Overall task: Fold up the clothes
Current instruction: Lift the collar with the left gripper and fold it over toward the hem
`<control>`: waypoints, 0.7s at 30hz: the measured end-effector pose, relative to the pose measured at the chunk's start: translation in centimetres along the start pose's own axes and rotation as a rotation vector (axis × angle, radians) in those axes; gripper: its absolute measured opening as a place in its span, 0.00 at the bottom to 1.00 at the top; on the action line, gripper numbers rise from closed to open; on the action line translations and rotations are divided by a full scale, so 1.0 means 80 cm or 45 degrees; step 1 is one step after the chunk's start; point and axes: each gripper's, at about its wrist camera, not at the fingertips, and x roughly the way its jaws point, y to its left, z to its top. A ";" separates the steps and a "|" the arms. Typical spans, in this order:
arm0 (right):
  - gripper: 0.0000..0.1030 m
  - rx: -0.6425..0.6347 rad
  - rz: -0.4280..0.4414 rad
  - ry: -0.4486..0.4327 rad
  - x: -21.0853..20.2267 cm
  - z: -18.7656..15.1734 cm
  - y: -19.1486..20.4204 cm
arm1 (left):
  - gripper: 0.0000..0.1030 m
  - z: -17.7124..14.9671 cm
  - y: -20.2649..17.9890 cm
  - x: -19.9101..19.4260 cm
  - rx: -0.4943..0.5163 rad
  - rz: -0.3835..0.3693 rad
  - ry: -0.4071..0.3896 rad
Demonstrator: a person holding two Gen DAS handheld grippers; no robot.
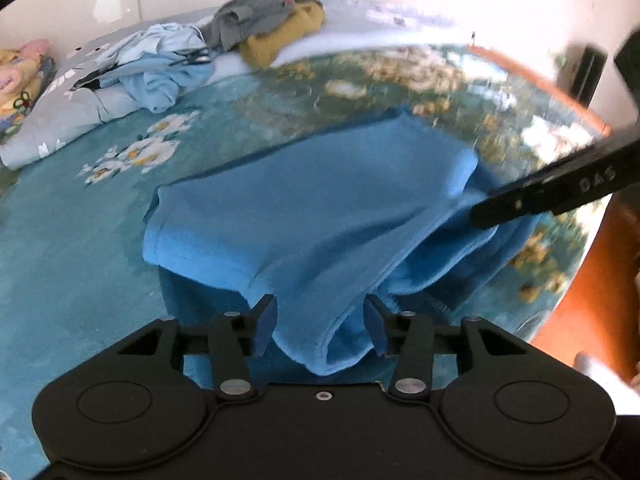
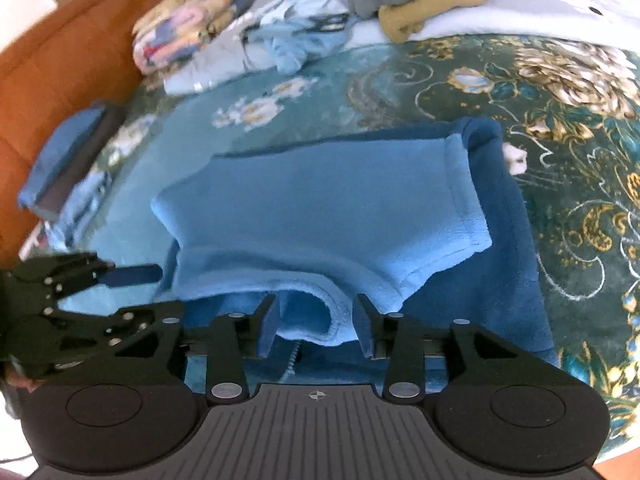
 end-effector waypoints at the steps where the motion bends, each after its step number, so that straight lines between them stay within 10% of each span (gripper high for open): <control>1: 0.36 -0.005 -0.019 -0.002 0.003 0.000 0.000 | 0.44 -0.001 -0.004 0.004 0.014 0.022 0.009; 3: 0.34 -0.015 -0.056 -0.006 0.008 -0.001 0.000 | 0.42 -0.003 -0.011 0.012 0.041 0.065 0.026; 7: 0.11 0.002 -0.083 -0.029 0.012 -0.003 -0.004 | 0.06 -0.005 -0.014 0.010 0.016 0.144 -0.002; 14: 0.07 -0.092 -0.097 -0.200 -0.026 -0.018 0.011 | 0.05 -0.001 -0.013 -0.026 -0.056 0.146 -0.154; 21: 0.07 -0.123 -0.139 -0.059 0.008 -0.050 0.007 | 0.05 -0.038 -0.019 0.003 0.001 0.135 -0.029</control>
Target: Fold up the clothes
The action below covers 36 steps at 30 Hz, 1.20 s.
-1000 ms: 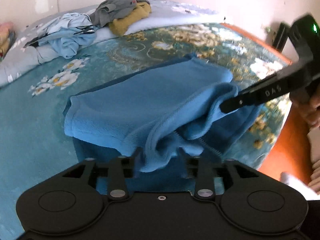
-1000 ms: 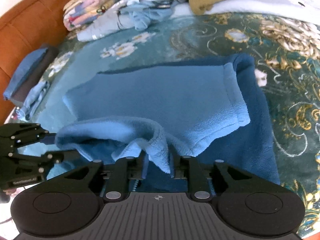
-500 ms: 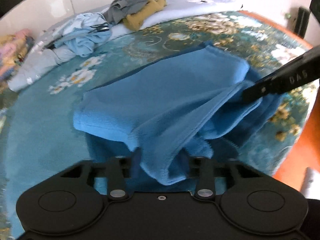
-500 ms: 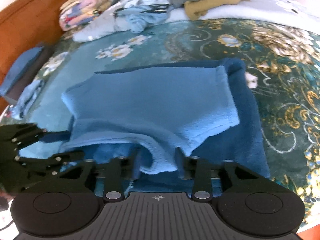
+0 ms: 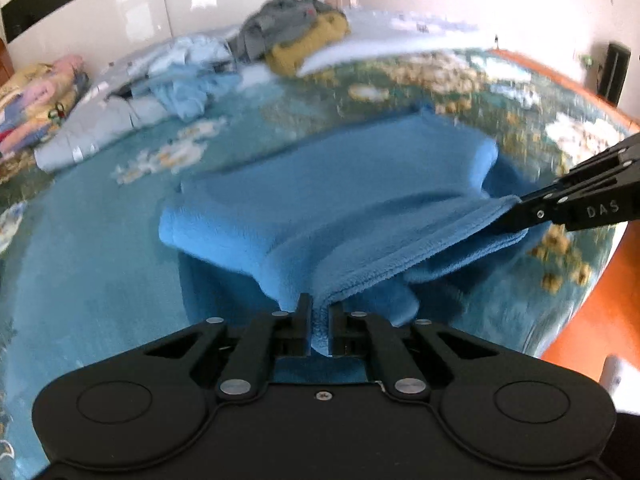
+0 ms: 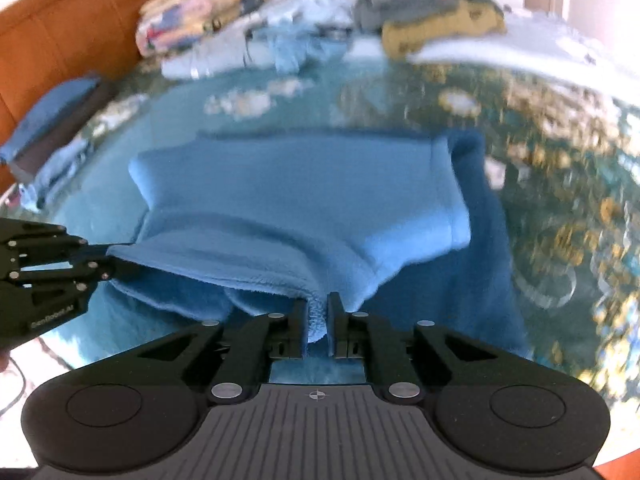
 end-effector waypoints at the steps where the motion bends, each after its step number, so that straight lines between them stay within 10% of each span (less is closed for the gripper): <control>1: 0.07 0.018 -0.002 0.022 0.007 -0.005 -0.001 | 0.05 -0.003 -0.001 0.005 0.006 -0.001 0.017; 9: 0.07 0.120 -0.022 0.100 0.032 -0.017 -0.007 | 0.09 -0.010 -0.008 0.023 0.059 -0.020 0.101; 17: 0.23 0.263 -0.015 0.029 -0.023 -0.007 -0.025 | 0.28 0.005 0.044 -0.037 -0.175 -0.139 0.050; 28: 0.32 0.947 0.034 -0.081 0.023 0.022 -0.137 | 0.38 0.028 0.151 0.039 -1.073 -0.100 0.067; 36: 0.33 1.145 0.134 -0.022 0.070 0.025 -0.162 | 0.36 0.017 0.170 0.085 -1.405 -0.146 0.109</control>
